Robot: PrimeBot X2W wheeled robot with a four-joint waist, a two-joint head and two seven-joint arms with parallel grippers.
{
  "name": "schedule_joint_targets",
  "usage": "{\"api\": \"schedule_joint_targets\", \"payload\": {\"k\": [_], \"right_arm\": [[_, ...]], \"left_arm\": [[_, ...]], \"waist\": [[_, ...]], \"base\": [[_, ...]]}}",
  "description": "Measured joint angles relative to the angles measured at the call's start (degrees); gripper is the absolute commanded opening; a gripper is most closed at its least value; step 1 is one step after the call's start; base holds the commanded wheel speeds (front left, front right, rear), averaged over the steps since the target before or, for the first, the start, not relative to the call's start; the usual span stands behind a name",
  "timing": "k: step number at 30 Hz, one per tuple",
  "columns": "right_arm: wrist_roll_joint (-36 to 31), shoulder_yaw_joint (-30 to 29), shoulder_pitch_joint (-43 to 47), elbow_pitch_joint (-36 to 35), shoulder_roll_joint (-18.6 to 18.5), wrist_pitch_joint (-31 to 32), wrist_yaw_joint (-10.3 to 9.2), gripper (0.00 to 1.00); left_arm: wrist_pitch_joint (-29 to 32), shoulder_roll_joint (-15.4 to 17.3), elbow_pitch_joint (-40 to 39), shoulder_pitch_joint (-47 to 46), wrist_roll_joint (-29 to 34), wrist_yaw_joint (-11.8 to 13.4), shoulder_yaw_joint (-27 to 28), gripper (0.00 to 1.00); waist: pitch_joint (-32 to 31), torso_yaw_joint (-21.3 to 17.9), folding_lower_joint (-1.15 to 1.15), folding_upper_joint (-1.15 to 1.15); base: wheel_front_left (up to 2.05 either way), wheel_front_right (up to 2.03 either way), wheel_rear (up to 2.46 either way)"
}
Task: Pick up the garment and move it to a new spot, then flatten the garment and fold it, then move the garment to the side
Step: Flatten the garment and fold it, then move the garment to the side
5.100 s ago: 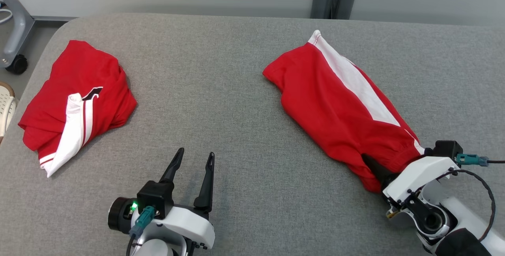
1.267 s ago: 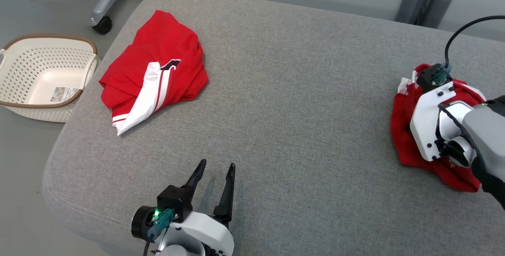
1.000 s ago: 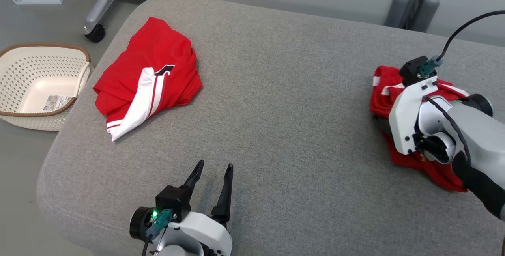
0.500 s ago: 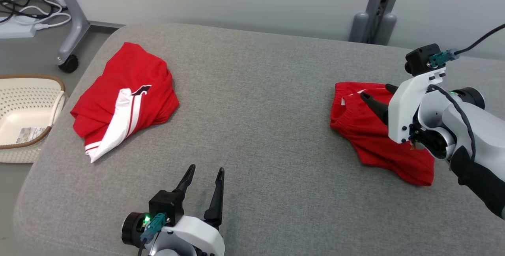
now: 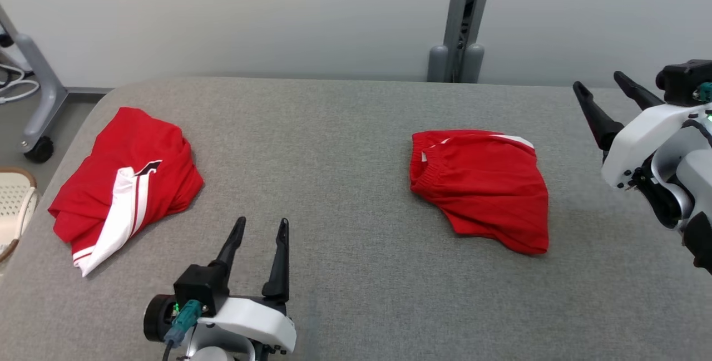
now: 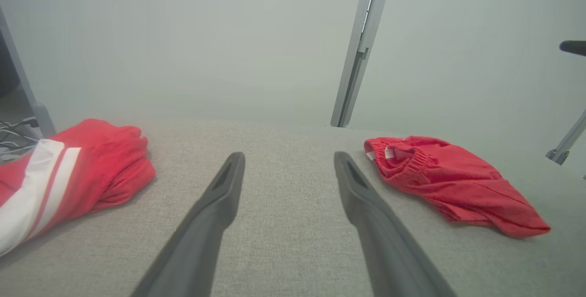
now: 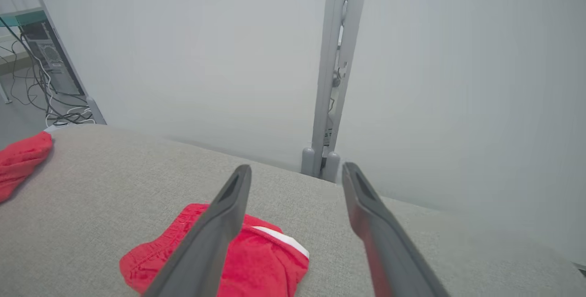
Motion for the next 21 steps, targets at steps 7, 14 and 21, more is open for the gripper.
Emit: {"api": "schedule_joint_targets", "payload": {"k": [7, 14, 21], "right_arm": [[-13.1, -26.7, 10.8, -9.0, -1.9, -0.3, -0.01, 1.00], [-31.1, -51.3, 34.2, -23.1, 6.5, -0.3, 0.00, 1.00], [-39.0, -61.3, 45.7, -32.1, 14.5, -0.3, -0.01, 1.00]], "left_arm": [[0.0, 0.0, -5.3, 1.3, 0.9, 0.2, 4.1, 1.00], [-0.1, 0.0, -7.6, 3.6, 1.4, -0.2, 6.1, 1.00], [-0.1, 0.0, -10.4, 6.3, 4.0, -0.7, 6.9, 1.00]], "waist": [[-1.0, -3.7, 0.00, 0.00], [-1.4, -5.8, 0.00, 0.00], [-1.6, -6.6, 0.00, 0.00]], "base": [[0.00, 0.00, 0.00], [0.00, 0.00, 0.00], [0.00, 0.00, 0.00]]}}
